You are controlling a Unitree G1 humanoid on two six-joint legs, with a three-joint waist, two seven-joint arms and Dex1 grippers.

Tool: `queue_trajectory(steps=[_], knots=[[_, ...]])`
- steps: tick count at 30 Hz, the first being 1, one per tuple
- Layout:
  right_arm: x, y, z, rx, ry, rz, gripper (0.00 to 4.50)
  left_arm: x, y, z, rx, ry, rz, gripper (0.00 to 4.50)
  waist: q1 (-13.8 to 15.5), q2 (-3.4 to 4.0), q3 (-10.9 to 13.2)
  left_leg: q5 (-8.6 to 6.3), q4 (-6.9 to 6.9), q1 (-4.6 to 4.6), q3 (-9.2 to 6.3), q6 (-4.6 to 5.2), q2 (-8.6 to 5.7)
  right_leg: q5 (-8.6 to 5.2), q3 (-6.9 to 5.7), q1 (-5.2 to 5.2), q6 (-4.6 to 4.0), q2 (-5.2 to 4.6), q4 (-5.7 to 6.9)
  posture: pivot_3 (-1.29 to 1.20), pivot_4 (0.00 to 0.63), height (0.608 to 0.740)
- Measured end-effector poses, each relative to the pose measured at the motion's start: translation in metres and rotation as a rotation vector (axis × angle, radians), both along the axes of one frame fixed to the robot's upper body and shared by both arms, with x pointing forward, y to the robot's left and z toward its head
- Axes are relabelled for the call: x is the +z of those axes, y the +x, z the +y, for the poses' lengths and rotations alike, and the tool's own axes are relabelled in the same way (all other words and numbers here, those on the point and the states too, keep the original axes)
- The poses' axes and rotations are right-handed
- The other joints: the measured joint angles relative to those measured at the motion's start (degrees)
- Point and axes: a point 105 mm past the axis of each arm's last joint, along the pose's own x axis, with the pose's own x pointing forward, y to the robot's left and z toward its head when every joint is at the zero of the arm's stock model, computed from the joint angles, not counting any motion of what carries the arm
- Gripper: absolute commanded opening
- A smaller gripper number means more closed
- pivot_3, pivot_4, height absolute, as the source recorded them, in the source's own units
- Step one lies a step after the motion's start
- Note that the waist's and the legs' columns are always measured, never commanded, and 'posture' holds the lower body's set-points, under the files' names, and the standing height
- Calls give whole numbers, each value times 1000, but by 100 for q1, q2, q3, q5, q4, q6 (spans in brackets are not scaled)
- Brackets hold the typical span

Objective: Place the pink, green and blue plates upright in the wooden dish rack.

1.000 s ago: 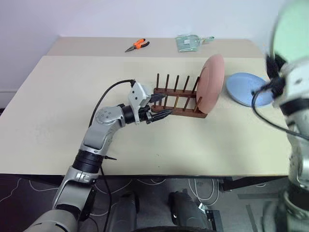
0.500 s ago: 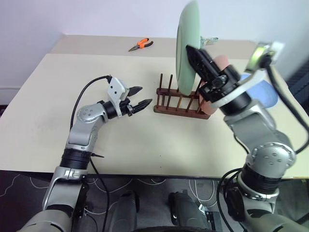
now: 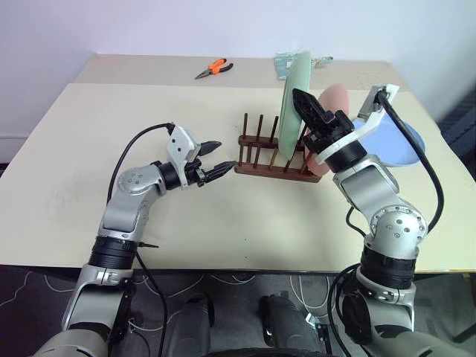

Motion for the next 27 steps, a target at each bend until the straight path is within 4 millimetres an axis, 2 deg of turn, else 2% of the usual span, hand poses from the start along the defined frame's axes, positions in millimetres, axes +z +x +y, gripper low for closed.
queue_trajectory(steps=[1,2,3,5,6,9,11,14,15,18,19,21,22,24,27], knots=[[-3,4,-2,-7,1,18,64,0,0,0,-1,0,1,3181,-2,0,0,0,0,0,0,0,1,0,0,-1,1,1,0,0,150,726],[-6,7,-4,-13,-6,33,674,0,0,0,-2,0,2,3181,-1,1,1,0,0,0,0,0,1,1,0,-1,1,0,0,0,150,726],[-7,9,-5,-19,-11,41,1002,0,0,0,-3,0,2,3181,3,1,1,0,0,-1,0,0,0,1,0,-1,1,0,0,0,150,726],[-9,12,-8,-31,-48,40,1982,0,0,-1,-5,1,3,3181,4,2,1,0,0,-2,2,0,0,0,1,-2,1,0,-1,0,150,726],[-8,13,-9,-38,-67,35,2618,0,-1,-1,-6,1,3,3181,5,2,1,0,0,-2,2,0,0,0,1,-2,0,0,-2,0,150,726],[-3,14,-11,-56,-138,-5,4043,0,-2,-2,-12,3,3,3181,7,2,1,0,0,-2,2,0,0,0,2,-2,0,0,-2,0,150,726],[0,15,-12,-77,-252,-48,4043,-1,-5,-3,-26,1,12,3181,6,3,2,0,1,-2,4,0,0,-1,3,-2,-1,-1,-2,0,150,726],[7,12,-20,-128,-459,-142,4090,-6,-9,-4,-56,-21,67,4051,22,4,3,0,0,-3,5,0,-1,-2,3,-4,-3,-2,-4,0,150,726],[11,10,-21,-136,-493,-173,4090,-7,-10,-4,-58,-21,77,4474,21,4,3,0,0,-3,4,0,-1,-2,3,-4,-3,-1,-5,0,150,726],[29,-7,-30,-149,-663,-307,4090,-6,-12,-6,-68,-19,76,4474,41,9,7,0,0,-8,4,0,-3,-3,4,-5,-3,-4,-7,0,150,726],[38,-17,-38,-164,-736,-356,4295,-5,-12,-5,-66,-11,71,4492,62,9,7,0,0,-10,4,0,-4,-4,3,-5,-2,-6,-11,0,150,726],[55,-35,-62,-231,-869,-427,4295,-7,-11,-1,-52,7,70,4492,78,3,5,-2,-1,-10,4,2,-5,-4,3,-1,-3,-6,-17,0,150,726],[56,-40,-76,-269,-933,-424,4295,-7,-11,0,-51,11,69,4492,79,-2,2,-2,-1,-6,5,3,-4,-5,3,3,-3,-6,-19,0,150,726],[48,-41,-93,-311,-989,-384,4295,-8,-11,0,-53,15,68,4492,50,-6,-1,-2,3,-2,5,3,-3,-5,4,7,-5,-6,-19,0,150,726],[7,-30,-127,-361,-1166,-226,4295,-8,-13,-8,-83,9,59,4492,16,-4,-2,-2,6,5,19,3,-3,-4,13,6,-8,-6,-16,0,150,726]])
